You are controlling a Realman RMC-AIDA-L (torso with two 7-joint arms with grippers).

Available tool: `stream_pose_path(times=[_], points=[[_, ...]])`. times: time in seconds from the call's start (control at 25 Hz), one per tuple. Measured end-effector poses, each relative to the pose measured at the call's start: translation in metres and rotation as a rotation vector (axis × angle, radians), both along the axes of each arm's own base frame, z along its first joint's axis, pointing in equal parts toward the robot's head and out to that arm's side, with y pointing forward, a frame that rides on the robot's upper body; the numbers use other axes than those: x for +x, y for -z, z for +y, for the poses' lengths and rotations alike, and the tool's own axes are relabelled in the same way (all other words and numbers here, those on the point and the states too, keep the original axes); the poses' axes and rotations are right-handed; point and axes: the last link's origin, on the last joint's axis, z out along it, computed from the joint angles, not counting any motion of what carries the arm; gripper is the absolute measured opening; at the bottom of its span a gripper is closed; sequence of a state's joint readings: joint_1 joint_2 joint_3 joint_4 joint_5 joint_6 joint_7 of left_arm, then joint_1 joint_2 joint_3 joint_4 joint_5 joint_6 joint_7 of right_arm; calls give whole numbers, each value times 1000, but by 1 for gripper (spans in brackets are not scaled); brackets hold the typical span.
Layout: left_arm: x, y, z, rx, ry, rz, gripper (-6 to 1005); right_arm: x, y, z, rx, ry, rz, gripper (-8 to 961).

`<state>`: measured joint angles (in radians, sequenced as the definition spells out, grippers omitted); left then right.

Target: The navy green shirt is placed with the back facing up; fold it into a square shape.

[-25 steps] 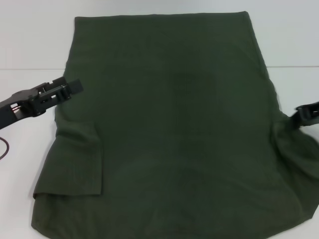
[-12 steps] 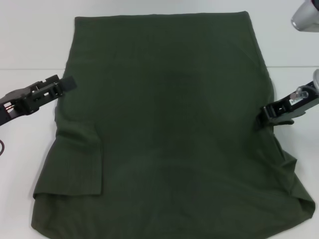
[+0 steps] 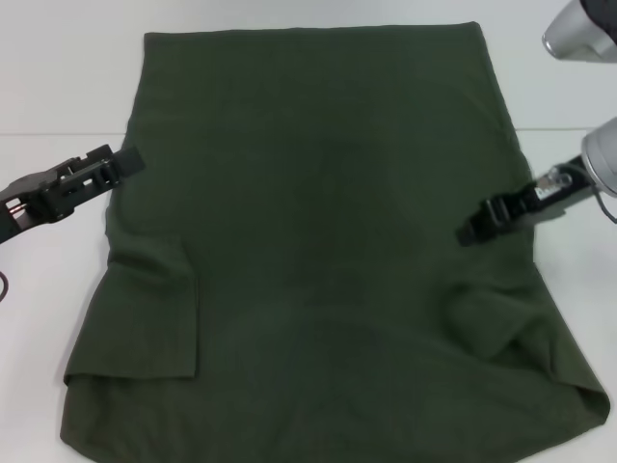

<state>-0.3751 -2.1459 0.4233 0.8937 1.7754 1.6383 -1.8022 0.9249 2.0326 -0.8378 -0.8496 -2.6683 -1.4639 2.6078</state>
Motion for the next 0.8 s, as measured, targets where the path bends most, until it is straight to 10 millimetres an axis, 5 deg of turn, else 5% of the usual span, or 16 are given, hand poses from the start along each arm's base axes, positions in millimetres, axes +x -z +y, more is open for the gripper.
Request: stream_pose_path(times=[0.28,0.56,0.8], points=[[-5,-2,0,11,-22,-16,765,-15,12,7,48,-142,185,276],[-16,-13,-7,-105,-130,-69,766,-5,-18,6,53,-85,213,588],[-31,-34,-42,-386,-338,-81,766,-3,-52,13,146,-64,332,586]])
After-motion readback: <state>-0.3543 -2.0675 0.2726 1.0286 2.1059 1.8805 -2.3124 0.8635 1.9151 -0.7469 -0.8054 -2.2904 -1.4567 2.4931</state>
